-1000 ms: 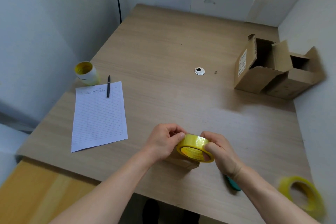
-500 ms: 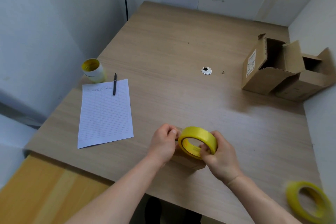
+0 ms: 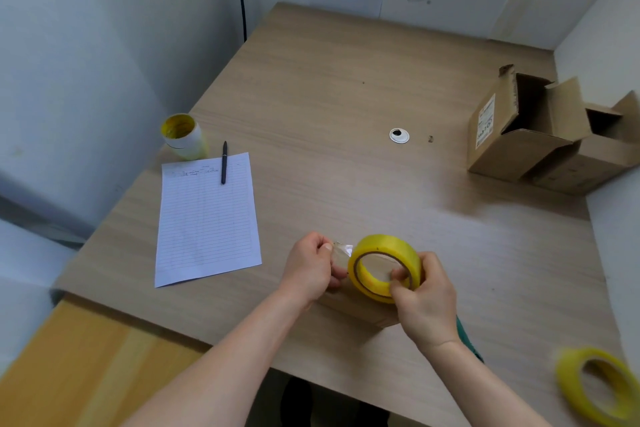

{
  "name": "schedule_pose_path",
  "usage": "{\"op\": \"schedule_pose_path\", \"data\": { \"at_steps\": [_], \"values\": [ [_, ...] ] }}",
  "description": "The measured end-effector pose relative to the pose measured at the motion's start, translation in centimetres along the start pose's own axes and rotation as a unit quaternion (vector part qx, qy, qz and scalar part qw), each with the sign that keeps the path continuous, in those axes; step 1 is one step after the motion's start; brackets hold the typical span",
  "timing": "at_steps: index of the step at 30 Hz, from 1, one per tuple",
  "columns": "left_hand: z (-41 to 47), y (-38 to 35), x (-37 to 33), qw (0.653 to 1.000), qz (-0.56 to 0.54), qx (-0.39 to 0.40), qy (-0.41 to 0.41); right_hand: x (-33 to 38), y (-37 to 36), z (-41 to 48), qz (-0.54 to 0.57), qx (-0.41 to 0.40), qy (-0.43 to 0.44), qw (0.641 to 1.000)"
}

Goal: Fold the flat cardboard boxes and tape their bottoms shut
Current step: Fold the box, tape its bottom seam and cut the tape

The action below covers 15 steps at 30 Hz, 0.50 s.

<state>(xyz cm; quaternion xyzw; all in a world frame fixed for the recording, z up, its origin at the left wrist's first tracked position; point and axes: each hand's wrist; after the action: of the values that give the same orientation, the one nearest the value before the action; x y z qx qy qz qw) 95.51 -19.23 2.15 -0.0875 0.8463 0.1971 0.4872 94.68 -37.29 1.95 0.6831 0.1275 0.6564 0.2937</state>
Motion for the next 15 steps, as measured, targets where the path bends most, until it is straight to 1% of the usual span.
{"op": "schedule_pose_path", "data": {
  "at_steps": [4, 8, 10, 15],
  "values": [
    [0.5, 1.5, 1.3, 0.995, 0.078, -0.026, -0.049, 0.2, 0.4, -0.2, 0.005, -0.002, 0.075, 0.997],
    [1.0, 2.3, 2.3, 0.992, 0.115, -0.038, -0.045, 0.0, -0.3, -0.9, -0.025, -0.008, 0.168, 0.985],
    [1.6, 2.4, 2.4, 0.991, 0.121, -0.040, -0.042, -0.1, -0.7, -1.0, -0.038, -0.005, 0.190, 0.981],
    [2.7, 2.4, 2.6, 0.986, 0.159, -0.017, -0.046, 0.2, -0.8, -1.1, -0.068, 0.000, 0.226, 0.972]
  ]
}}
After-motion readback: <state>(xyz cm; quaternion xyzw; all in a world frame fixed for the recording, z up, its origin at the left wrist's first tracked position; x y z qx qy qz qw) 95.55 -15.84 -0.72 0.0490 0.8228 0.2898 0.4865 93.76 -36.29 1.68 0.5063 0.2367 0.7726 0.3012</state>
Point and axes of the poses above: each hand's wrist, its own z-axis towards the middle knuckle, its own y-axis out of the back of the hand, x = y × z, and after that the axes turned 9 degrees about -x, right-handed
